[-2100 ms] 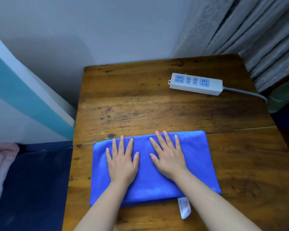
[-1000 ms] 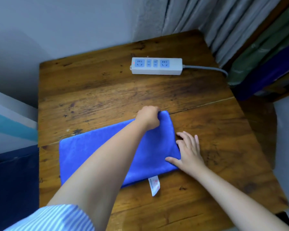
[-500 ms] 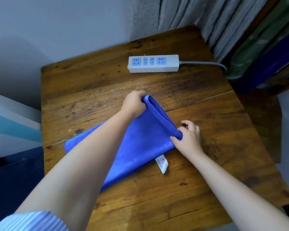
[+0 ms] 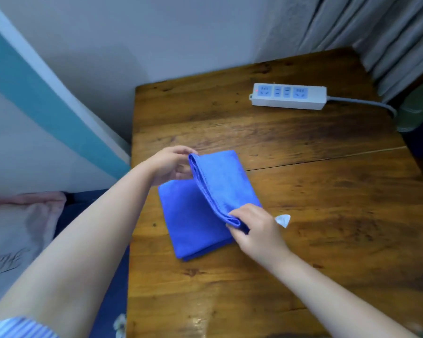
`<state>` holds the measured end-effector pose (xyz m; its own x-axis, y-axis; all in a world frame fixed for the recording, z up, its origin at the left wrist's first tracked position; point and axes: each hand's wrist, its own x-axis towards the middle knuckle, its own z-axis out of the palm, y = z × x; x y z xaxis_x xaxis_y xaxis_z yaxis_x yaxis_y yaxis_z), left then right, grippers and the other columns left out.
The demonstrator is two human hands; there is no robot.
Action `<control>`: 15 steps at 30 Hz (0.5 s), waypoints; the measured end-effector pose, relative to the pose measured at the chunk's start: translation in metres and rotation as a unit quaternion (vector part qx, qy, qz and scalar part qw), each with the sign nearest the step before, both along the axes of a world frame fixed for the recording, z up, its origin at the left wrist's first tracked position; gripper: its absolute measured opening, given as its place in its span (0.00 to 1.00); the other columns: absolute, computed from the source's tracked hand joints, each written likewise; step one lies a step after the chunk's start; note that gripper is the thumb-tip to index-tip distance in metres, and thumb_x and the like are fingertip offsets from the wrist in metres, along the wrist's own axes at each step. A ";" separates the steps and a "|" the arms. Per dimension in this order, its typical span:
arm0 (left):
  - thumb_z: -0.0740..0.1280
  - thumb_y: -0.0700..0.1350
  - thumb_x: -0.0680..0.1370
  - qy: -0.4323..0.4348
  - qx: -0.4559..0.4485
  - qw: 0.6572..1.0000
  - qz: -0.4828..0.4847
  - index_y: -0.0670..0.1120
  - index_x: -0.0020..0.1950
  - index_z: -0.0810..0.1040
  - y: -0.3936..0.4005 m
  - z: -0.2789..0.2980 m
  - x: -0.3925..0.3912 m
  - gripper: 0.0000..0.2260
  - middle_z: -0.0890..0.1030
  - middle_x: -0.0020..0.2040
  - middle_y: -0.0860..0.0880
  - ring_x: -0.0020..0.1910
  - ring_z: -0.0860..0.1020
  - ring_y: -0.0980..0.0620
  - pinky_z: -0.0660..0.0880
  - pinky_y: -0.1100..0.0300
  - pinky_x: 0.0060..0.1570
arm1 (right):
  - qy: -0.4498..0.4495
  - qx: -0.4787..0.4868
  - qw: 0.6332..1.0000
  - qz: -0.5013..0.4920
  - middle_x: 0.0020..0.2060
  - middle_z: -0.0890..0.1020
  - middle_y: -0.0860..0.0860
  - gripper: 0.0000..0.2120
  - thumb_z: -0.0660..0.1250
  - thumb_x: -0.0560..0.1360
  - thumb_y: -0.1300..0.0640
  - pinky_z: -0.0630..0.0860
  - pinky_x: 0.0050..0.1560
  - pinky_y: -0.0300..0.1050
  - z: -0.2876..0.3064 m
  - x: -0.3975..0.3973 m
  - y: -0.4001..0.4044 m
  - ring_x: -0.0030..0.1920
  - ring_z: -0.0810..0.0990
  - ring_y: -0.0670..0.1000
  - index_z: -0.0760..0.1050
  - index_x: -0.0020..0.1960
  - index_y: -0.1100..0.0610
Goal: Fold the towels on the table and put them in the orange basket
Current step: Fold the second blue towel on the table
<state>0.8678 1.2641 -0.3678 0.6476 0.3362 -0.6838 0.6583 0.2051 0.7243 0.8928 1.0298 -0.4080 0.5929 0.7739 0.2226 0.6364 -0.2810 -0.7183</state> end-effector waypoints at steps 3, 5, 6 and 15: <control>0.56 0.38 0.80 0.027 -0.022 0.999 0.042 0.46 0.45 0.74 0.013 -0.007 -0.029 0.09 0.80 0.33 0.49 0.27 0.79 0.54 0.77 0.66 0.30 | -0.041 -0.041 0.998 0.032 0.28 0.79 0.52 0.09 0.60 0.64 0.57 0.68 0.34 0.40 -0.012 -0.034 0.026 0.31 0.77 0.52 0.78 0.35 0.59; 0.63 0.38 0.78 0.034 0.058 0.997 0.038 0.47 0.41 0.74 0.018 -0.015 -0.042 0.07 0.75 0.36 0.49 0.31 0.74 0.54 0.76 0.66 0.32 | -0.079 -0.073 0.993 0.042 0.27 0.77 0.51 0.09 0.58 0.62 0.58 0.64 0.33 0.41 -0.017 -0.053 0.039 0.28 0.77 0.53 0.77 0.33 0.58; 0.65 0.36 0.77 0.038 0.099 0.994 0.038 0.48 0.39 0.74 0.020 -0.020 -0.046 0.09 0.74 0.36 0.49 0.32 0.72 0.54 0.75 0.68 0.32 | -0.098 -0.087 0.991 0.042 0.26 0.77 0.50 0.10 0.57 0.61 0.58 0.62 0.34 0.41 -0.020 -0.059 0.043 0.27 0.77 0.53 0.76 0.32 0.57; 0.68 0.34 0.73 0.044 0.344 0.937 -0.041 0.37 0.52 0.80 0.036 -0.044 -0.077 0.09 0.80 0.48 0.43 0.45 0.73 0.53 0.64 0.70 0.35 | -0.192 -0.131 0.972 0.040 0.25 0.75 0.48 0.08 0.57 0.62 0.62 0.57 0.37 0.42 -0.043 -0.109 0.064 0.26 0.74 0.52 0.74 0.29 0.54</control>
